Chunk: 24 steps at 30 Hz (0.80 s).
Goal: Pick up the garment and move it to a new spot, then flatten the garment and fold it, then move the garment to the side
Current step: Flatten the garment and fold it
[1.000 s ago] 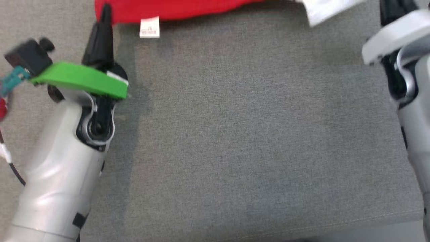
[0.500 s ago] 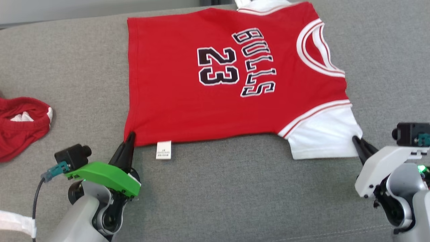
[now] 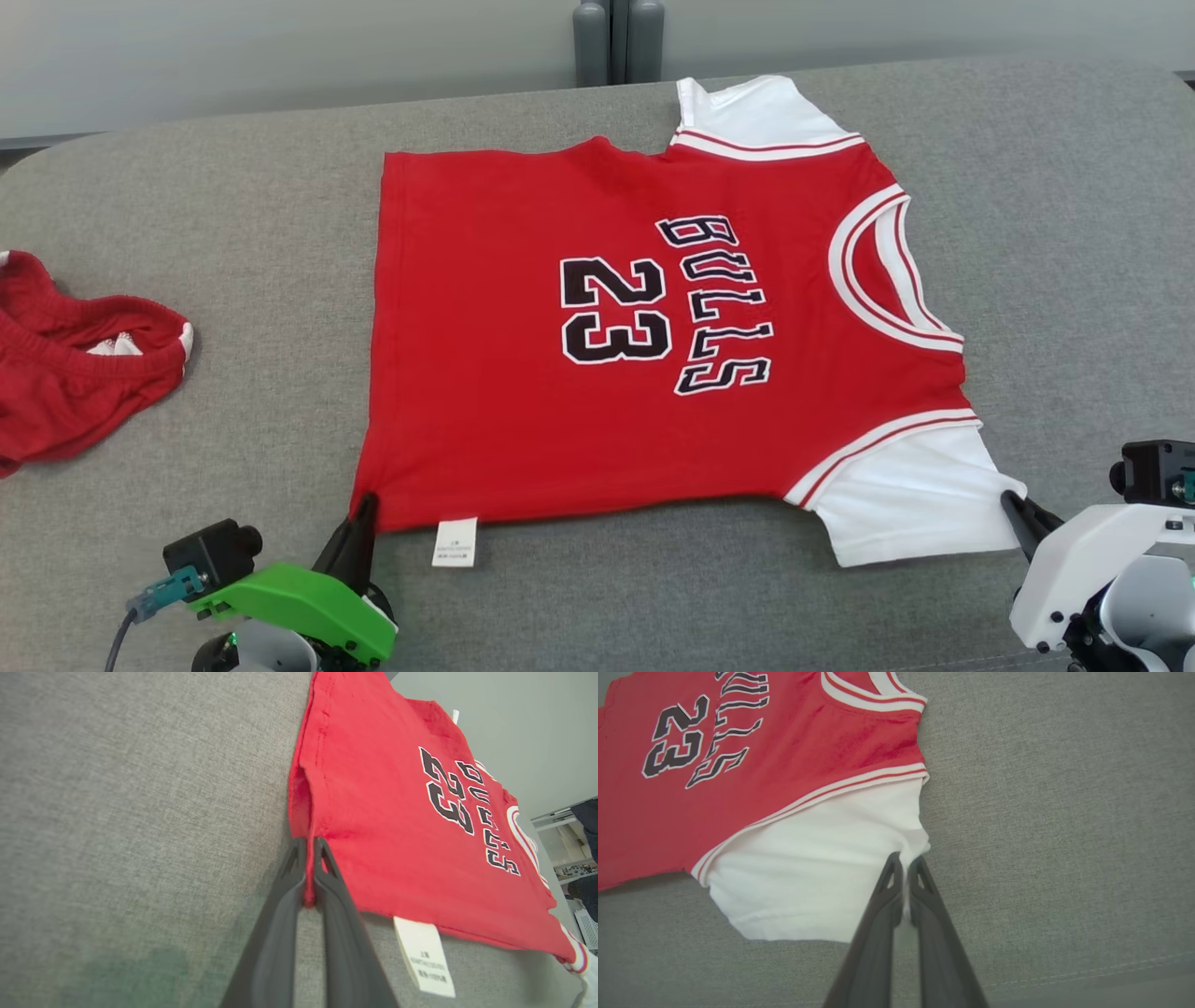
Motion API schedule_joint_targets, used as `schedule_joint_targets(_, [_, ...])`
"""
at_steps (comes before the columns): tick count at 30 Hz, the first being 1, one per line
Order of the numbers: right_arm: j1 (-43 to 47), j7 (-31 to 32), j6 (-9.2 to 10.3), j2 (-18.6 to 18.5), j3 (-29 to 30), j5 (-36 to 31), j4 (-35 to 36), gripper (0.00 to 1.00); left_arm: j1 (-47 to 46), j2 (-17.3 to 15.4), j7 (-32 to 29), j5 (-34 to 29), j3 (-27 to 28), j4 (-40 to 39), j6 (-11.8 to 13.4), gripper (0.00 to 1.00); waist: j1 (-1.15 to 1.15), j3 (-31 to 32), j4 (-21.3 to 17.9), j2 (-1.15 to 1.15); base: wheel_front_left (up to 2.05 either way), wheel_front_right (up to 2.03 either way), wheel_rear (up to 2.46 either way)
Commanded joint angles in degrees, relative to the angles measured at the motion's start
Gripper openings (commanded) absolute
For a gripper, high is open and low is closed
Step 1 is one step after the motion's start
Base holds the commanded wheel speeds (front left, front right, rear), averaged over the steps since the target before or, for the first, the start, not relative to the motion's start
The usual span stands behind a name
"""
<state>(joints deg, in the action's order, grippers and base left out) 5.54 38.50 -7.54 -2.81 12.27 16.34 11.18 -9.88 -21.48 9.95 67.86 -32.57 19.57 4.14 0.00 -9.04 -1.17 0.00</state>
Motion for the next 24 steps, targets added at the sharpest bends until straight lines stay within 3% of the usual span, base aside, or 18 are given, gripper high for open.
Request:
schedule_joint_targets(1, [-0.26, -0.10, 0.10, -0.20, 0.65, -0.57, 0.42, 0.00, 0.82, -0.81, 0.01, -0.21, 0.19, -1.12, 0.84, 0.00, 0.00, -0.06, 0.04, 0.00, 0.00, 0.00, 0.00])
schedule_joint_targets(12, [-10.10, 2.69, 0.08, -0.78, -2.94, -4.03, 1.96, 0.00, -5.33, -0.15, -4.05, -0.42, -0.33, -8.86, 3.11, 0.00, 0.00, -1.40, 0.66, 0.00, 0.00, 0.00, 0.00])
schedule_joint_targets(18, [-18.94, 3.50, 0.07, -3.72, -6.13, -3.14, -3.37, 0.00, -11.57, 0.86, -9.07, -0.43, -1.15, -7.44, 6.51, 0.00, 0.00, -3.00, 1.02, 0.00, 0.00, 0.00, 0.00])
schedule_joint_targets(24, [-26.77, 1.28, 0.07, -6.08, -8.27, -3.23, -10.46, 0.00, -17.16, 2.62, -10.19, -1.12, -0.72, -2.69, 8.37, 0.00, 0.00, -5.39, 1.67, 0.00, 0.00, 0.00, 0.00])
